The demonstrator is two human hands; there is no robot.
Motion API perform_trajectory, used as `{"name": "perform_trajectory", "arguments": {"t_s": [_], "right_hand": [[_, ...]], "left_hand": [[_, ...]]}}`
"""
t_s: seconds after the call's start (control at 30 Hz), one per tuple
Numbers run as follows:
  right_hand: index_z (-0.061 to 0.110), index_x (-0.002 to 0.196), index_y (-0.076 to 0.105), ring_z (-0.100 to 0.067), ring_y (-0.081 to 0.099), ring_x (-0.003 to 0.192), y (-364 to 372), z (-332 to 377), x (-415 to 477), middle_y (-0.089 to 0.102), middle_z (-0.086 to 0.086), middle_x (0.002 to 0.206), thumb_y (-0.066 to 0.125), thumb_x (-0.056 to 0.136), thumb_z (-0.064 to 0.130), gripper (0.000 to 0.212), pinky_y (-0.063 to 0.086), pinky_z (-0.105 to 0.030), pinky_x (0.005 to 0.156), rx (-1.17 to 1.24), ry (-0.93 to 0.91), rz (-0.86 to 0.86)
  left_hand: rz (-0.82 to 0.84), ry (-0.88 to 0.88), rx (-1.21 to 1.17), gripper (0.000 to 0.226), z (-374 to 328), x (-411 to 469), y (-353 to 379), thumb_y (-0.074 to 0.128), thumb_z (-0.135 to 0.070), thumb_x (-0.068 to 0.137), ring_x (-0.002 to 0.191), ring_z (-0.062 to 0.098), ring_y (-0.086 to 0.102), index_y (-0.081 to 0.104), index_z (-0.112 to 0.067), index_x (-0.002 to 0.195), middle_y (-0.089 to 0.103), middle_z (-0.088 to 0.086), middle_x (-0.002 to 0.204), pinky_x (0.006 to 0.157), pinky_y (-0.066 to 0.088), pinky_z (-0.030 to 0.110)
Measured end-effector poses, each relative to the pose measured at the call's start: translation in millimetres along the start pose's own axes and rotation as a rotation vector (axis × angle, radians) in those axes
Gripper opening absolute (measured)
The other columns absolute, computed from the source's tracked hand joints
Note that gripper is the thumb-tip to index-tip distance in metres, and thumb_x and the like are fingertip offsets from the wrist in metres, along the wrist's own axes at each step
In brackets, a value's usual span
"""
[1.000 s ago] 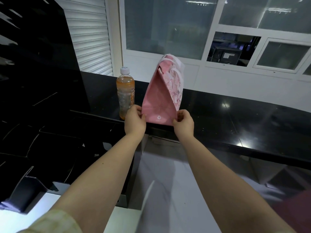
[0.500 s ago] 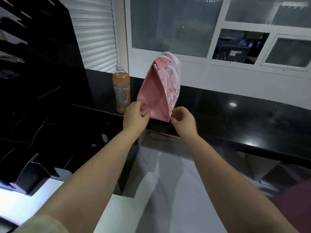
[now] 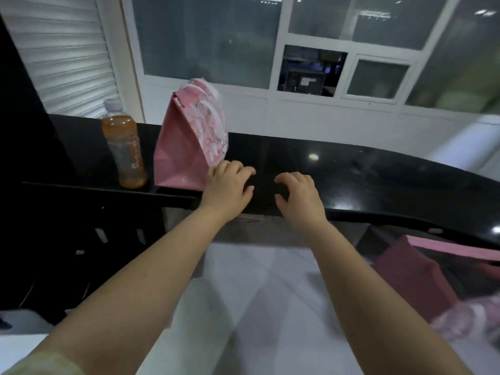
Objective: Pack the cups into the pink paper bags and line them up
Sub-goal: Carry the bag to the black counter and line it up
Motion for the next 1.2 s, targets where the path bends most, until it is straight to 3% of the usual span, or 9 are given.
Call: {"name": "perform_trajectory", "arguments": {"t_s": [0.07,0.2,0.47,0.57,0.67,0.9,1.2], "right_hand": [[0.021,0.128,0.054,-0.023,0.043,0.123,-26,-8,-6,0.056,0.000,0.127,0.062,0.091,0.023,0.038,0.040,-0.035,0.097,-0.129,0.005,-0.040],[0.023,0.133,0.050,-0.027,0.043,0.122,-83,-16,-19,0.055,-0.002,0.130,0.058,0.091,0.027,0.043,0.038,-0.039,0.098,-0.449,0.068,0.036],[0.024,0.125,0.056,-0.026,0.047,0.116,-183,-14,-150,0.058,0.000,0.123,0.063,0.087,0.031,0.039,0.040,-0.037,0.092,-0.590,0.446,-0.057],[0.025,0.123,0.058,-0.025,0.042,0.124,-218,-12,-221,0.056,0.002,0.126,0.063,0.087,0.030,0.037,0.037,-0.035,0.096,-0.707,0.596,-0.063],[0.023,0.129,0.056,-0.026,0.039,0.126,-274,3,-284,0.055,0.000,0.132,0.064,0.085,0.027,0.046,0.037,-0.038,0.102,-0.762,0.752,-0.175],[0.018,0.125,0.059,-0.029,0.045,0.121,-353,74,-424,0.058,-0.005,0.126,0.070,0.084,0.020,0.042,0.038,-0.039,0.100,-0.850,0.933,-0.365],[0.014,0.123,0.060,-0.029,0.047,0.115,-413,204,-650,0.061,-0.006,0.119,0.067,0.083,0.019,0.041,0.038,-0.040,0.099,-0.962,1.217,-0.456]], "left_hand": [[0.014,0.084,-0.019,0.038,-16,17,-2,0.056,-0.036,0.093,0.117,0.022,0.047,0.055,-0.027,0.129,0.056,-0.002,0.123,0.100,0.034,0.041],[0.061,0.269,-0.034,0.041,-58,45,-13,0.053,-0.038,0.094,0.122,0.024,0.046,0.051,-0.026,0.133,0.054,0.001,0.129,0.103,0.034,0.043],[0.114,0.659,-0.226,0.044,-188,16,-28,0.052,-0.041,0.090,0.117,0.025,0.046,0.051,-0.028,0.132,0.053,0.000,0.125,0.097,0.032,0.040],[0.137,0.801,-0.307,0.043,-254,-15,-39,0.051,-0.040,0.089,0.113,0.024,0.049,0.051,-0.028,0.131,0.053,-0.001,0.123,0.096,0.034,0.039],[0.079,0.916,-0.430,0.038,-315,-43,-71,0.053,-0.039,0.089,0.107,0.024,0.052,0.056,-0.026,0.125,0.057,0.000,0.117,0.090,0.038,0.039],[0.057,1.186,-0.674,0.044,-428,-151,-160,0.057,-0.040,0.090,0.115,0.026,0.052,0.053,-0.027,0.132,0.057,0.000,0.126,0.091,0.039,0.041],[0.048,1.452,-0.809,0.042,-528,-360,-271,0.054,-0.042,0.090,0.119,0.026,0.047,0.056,-0.026,0.129,0.057,-0.002,0.124,0.096,0.033,0.042]]}}
Point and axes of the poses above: each hand's wrist, its own x-axis towards the middle knuckle, its own y-axis out of the palm, z = x × y, the point moved 3 cm from there along x, towards the middle knuckle
